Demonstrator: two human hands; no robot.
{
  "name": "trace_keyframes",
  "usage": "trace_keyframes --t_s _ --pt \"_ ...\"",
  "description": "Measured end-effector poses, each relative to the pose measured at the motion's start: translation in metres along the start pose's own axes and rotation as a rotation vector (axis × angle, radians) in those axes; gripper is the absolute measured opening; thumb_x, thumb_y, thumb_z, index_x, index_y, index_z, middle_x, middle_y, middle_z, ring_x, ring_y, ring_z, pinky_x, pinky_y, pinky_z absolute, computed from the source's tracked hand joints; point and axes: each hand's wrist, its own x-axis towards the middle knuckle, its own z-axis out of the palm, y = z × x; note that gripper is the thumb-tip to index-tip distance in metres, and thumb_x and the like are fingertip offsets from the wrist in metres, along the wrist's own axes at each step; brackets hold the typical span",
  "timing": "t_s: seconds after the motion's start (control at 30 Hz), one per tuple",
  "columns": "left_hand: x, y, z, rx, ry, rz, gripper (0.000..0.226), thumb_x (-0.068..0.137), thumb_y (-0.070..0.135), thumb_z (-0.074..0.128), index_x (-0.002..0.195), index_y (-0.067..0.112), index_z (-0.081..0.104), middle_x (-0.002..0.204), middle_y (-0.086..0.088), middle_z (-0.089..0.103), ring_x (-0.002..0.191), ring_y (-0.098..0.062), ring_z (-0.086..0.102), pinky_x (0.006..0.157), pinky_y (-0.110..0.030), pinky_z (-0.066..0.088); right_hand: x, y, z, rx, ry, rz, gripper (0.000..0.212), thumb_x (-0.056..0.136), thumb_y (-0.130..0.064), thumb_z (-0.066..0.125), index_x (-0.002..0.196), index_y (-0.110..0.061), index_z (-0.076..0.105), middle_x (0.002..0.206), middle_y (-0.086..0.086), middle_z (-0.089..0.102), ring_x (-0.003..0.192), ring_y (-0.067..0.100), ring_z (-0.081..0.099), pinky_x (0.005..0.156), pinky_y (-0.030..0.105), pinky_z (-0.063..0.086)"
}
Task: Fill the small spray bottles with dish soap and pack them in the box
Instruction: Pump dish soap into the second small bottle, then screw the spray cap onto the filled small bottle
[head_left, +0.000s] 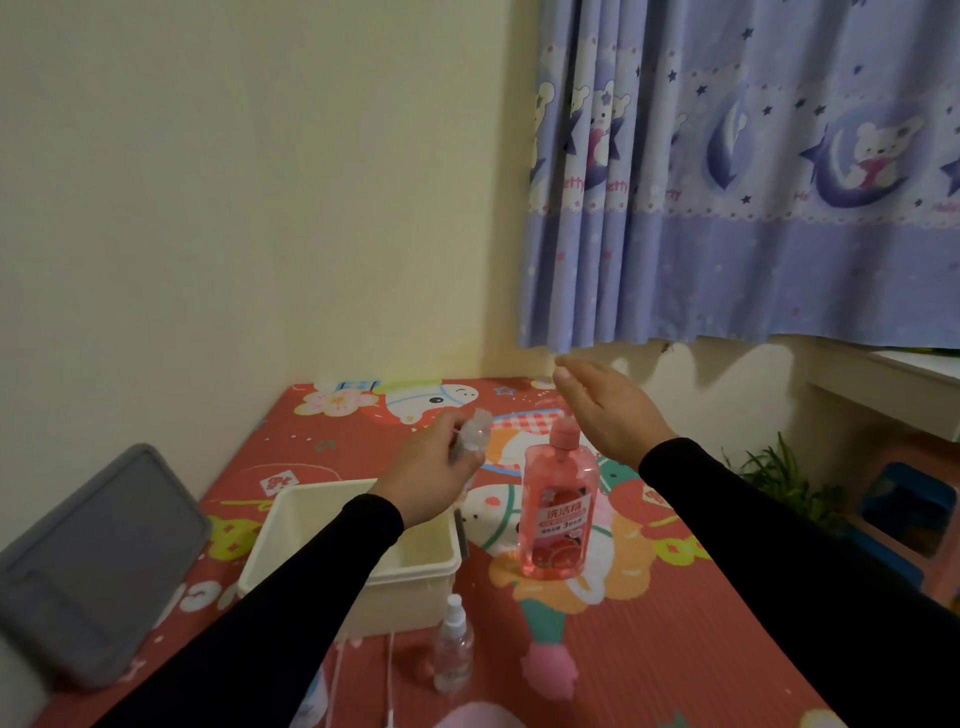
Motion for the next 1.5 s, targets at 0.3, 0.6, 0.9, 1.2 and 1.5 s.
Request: trace_keyframes --t_s 0.3,0.6,0.9,1.2,1.5 --pt "-0.049 0.002 -0.022 -0.027 0.081 -0.031 0.031 0.092 0.034 0.06 0.116 0.019 0.047 0.101 0.01 0.059 0.09 -0.006 0.059 0.07 -0.017 0.044 -0.053 -0.028 0.006 0.021 0.001 -0.106 0.049 0.101 -0.046 0.032 0.137 -0.018 0.051 0.14 0.001 0.052 0.129 0.016 0.045 0.104 0.028 0.033" --pt "-0.093 -0.006 -0.034 -0.07 0.097 -0.087 0.03 0.093 0.032 0.06 0.119 0.025 0.045 0.114 0.003 0.061 0.101 -0.015 0.061 0.084 -0.031 0.05 -0.119 -0.053 0.039 -0.023 -0.218 -0.264 0.048 0.099 -0.049 0.036 0.14 -0.026 0.047 0.14 -0.004 0.052 0.127 0.013 0.048 0.103 0.028 0.038" --pt "-0.126 -0.011 -0.044 -0.041 0.143 -0.143 0.033 0.093 0.031 0.06 0.121 0.022 0.045 0.111 0.004 0.062 0.101 -0.016 0.061 0.085 -0.031 0.049 -0.17 -0.079 0.099 -0.007 -0.412 -0.502 0.039 0.097 -0.038 0.045 0.132 -0.025 0.056 0.122 -0.001 0.063 0.107 0.019 0.06 0.085 0.031 0.046" --pt "-0.14 -0.014 -0.049 0.003 0.134 -0.195 0.034 0.092 0.031 0.06 0.121 0.018 0.046 0.113 0.0 0.062 0.101 -0.018 0.061 0.087 -0.036 0.05 -0.188 -0.088 0.148 -0.098 -0.562 -0.761 0.046 0.079 -0.014 0.048 0.12 -0.023 0.065 0.117 -0.001 0.068 0.106 0.021 0.06 0.087 0.034 0.049" --pt "-0.143 -0.021 -0.05 0.022 0.133 -0.208 0.029 0.092 0.032 0.06 0.114 0.019 0.046 0.11 0.0 0.066 0.098 -0.017 0.063 0.086 -0.038 0.052 -0.185 -0.09 0.16 -0.099 -0.565 -0.941 0.028 0.089 -0.024 0.049 0.105 -0.018 0.071 0.117 0.005 0.067 0.107 0.025 0.063 0.088 0.04 0.054"
